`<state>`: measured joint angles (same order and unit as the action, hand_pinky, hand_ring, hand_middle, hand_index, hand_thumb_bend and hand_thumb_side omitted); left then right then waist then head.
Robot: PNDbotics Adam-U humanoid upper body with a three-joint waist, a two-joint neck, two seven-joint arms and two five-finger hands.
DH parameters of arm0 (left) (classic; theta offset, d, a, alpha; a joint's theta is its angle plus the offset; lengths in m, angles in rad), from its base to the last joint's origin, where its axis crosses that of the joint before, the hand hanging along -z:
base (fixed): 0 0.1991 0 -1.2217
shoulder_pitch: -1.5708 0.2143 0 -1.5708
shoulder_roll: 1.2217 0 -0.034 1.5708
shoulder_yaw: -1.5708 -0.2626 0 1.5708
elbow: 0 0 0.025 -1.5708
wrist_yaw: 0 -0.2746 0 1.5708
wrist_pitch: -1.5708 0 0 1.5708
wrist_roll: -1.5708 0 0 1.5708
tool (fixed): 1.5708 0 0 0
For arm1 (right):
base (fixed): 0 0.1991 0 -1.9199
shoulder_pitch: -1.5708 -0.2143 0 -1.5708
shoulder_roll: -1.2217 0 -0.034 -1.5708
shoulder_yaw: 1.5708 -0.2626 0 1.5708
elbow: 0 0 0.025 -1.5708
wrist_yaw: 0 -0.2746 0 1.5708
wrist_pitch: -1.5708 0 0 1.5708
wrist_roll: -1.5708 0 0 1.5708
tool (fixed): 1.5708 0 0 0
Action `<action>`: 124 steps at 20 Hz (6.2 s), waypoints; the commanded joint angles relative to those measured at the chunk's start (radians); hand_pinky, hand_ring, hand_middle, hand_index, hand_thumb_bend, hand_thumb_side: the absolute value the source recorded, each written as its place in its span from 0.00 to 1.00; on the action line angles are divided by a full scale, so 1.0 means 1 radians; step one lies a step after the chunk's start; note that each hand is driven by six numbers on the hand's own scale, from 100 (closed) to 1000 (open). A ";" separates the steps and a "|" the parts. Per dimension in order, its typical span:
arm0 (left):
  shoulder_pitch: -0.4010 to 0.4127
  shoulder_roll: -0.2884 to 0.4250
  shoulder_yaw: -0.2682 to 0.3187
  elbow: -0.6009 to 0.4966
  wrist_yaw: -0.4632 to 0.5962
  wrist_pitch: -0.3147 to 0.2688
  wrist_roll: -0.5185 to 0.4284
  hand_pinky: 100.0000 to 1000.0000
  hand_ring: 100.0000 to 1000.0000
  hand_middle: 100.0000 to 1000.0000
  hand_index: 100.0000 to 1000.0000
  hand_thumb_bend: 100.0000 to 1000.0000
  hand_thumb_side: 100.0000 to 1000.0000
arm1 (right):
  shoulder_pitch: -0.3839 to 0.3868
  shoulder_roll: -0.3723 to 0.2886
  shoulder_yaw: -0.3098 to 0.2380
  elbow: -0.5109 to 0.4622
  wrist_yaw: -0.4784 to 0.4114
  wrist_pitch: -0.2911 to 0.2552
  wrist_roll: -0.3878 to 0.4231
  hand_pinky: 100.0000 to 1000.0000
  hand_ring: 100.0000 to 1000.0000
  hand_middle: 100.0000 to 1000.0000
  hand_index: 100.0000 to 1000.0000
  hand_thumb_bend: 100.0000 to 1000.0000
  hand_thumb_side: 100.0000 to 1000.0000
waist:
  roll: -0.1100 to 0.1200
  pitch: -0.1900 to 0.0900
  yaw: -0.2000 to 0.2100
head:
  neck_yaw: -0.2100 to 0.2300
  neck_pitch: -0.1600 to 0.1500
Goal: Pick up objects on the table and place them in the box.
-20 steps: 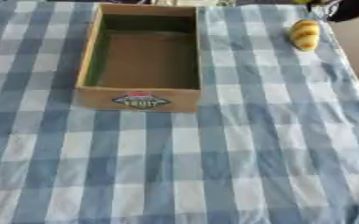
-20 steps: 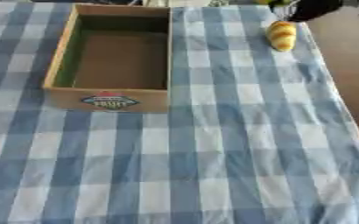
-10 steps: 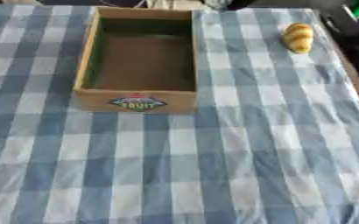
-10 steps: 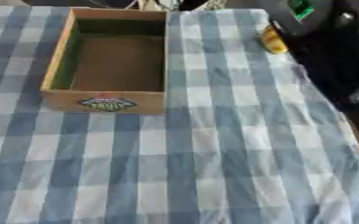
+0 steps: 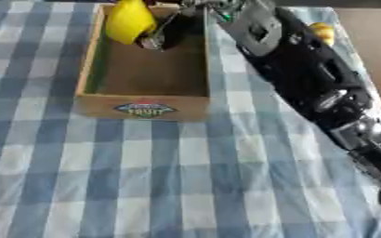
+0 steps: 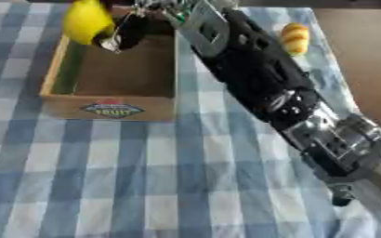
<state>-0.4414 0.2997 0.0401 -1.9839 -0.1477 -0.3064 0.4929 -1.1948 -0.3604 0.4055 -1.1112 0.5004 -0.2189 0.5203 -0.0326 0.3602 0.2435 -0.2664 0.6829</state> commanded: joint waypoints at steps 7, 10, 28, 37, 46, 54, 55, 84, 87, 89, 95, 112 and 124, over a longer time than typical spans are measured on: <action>-0.007 0.013 -0.004 -0.016 0.015 0.002 -0.010 0.72 0.71 0.64 0.69 0.02 0.36 | 0.000 0.051 -0.020 0.107 0.159 -0.079 -0.031 0.79 0.86 0.67 0.81 0.08 0.05 | 0.007 -0.015 0.003 | 0.001 -0.016; -0.004 0.010 -0.006 -0.016 0.016 0.006 -0.012 0.72 0.71 0.64 0.69 0.01 0.37 | -0.002 0.050 -0.027 0.108 0.211 -0.088 -0.062 0.87 0.97 0.80 0.91 0.28 0.29 | 0.006 -0.015 -0.001 | 0.005 -0.015; 0.031 0.012 0.001 -0.016 0.008 0.027 -0.007 0.71 0.71 0.64 0.69 0.00 0.39 | 0.015 -0.216 -0.156 -0.089 0.128 0.059 -0.200 0.86 0.96 0.78 0.89 0.26 0.22 | 0.005 -0.032 -0.045 | 0.060 0.006; 0.051 0.017 0.006 -0.016 -0.002 0.038 0.003 0.71 0.71 0.64 0.69 0.00 0.40 | 0.194 -0.492 -0.241 -0.106 0.075 0.121 -0.253 0.86 0.95 0.79 0.90 0.31 0.22 | 0.010 -0.032 -0.072 | 0.093 0.010; 0.052 0.018 0.007 -0.016 -0.007 0.039 0.010 0.71 0.71 0.64 0.68 0.00 0.40 | 0.269 -0.571 -0.298 0.011 0.094 0.122 -0.309 0.86 0.95 0.79 0.91 0.32 0.23 | 0.019 -0.009 -0.078 | 0.091 -0.009; 0.049 0.013 0.007 -0.016 -0.008 0.042 0.016 0.71 0.71 0.64 0.68 0.00 0.42 | 0.243 -0.560 -0.320 0.106 0.123 0.124 -0.317 0.86 0.96 0.79 0.91 0.32 0.23 | 0.022 0.028 -0.084 | 0.084 -0.049; 0.049 0.012 0.006 -0.016 -0.008 0.043 0.016 0.71 0.71 0.64 0.68 0.00 0.42 | 0.239 -0.557 -0.321 0.117 0.126 0.124 -0.317 0.86 0.96 0.79 0.91 0.33 0.23 | 0.022 0.033 -0.083 | 0.084 -0.054; 0.038 -0.007 0.000 -0.016 -0.006 0.048 0.017 0.71 0.71 0.64 0.68 0.00 0.45 | 0.198 -0.510 -0.330 0.254 0.215 0.112 -0.263 0.86 0.93 0.73 0.89 0.33 0.00 | 0.025 0.082 -0.075 | 0.084 -0.099; 0.036 -0.009 -0.001 -0.016 -0.006 0.048 0.017 0.71 0.71 0.64 0.68 0.00 0.45 | 0.195 -0.505 -0.329 0.264 0.226 0.141 -0.272 0.85 0.91 0.72 0.87 0.26 0.00 | 0.023 0.084 -0.074 | 0.084 -0.101; 0.035 -0.010 -0.001 -0.016 -0.005 0.049 0.017 0.71 0.71 0.64 0.68 0.00 0.46 | 0.193 -0.500 -0.327 0.268 0.229 0.150 -0.276 0.85 0.90 0.70 0.85 0.17 0.01 | 0.022 0.085 -0.073 | 0.084 -0.102; 0.037 -0.013 -0.003 -0.016 -0.003 0.051 0.014 0.71 0.71 0.64 0.68 0.00 0.46 | 0.187 -0.490 -0.320 0.257 0.211 0.144 -0.283 0.83 0.87 0.58 0.76 0.00 0.00 | 0.022 0.082 -0.073 | 0.084 -0.096; 0.047 -0.008 -0.003 -0.016 -0.002 0.057 0.008 0.71 0.71 0.64 0.68 0.00 0.45 | 0.172 -0.532 -0.305 -0.123 0.096 0.159 -0.418 0.77 0.75 0.40 0.58 0.00 0.00 | 0.010 0.035 -0.074 | 0.077 -0.062; 0.037 0.000 -0.006 -0.016 0.005 0.041 0.007 0.71 0.71 0.64 0.68 0.00 0.41 | 0.031 -0.301 -0.089 -0.441 -0.034 0.128 -0.186 0.76 0.72 0.41 0.60 0.00 0.00 | 0.007 -0.006 -0.042 | 0.034 -0.035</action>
<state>-0.3916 0.2731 0.0342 -1.9839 -0.1479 -0.2590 0.4989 -1.1406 -0.6816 0.3044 -1.5374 0.4806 -0.0856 0.3072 -0.0282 0.3801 0.2023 -0.2247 0.6419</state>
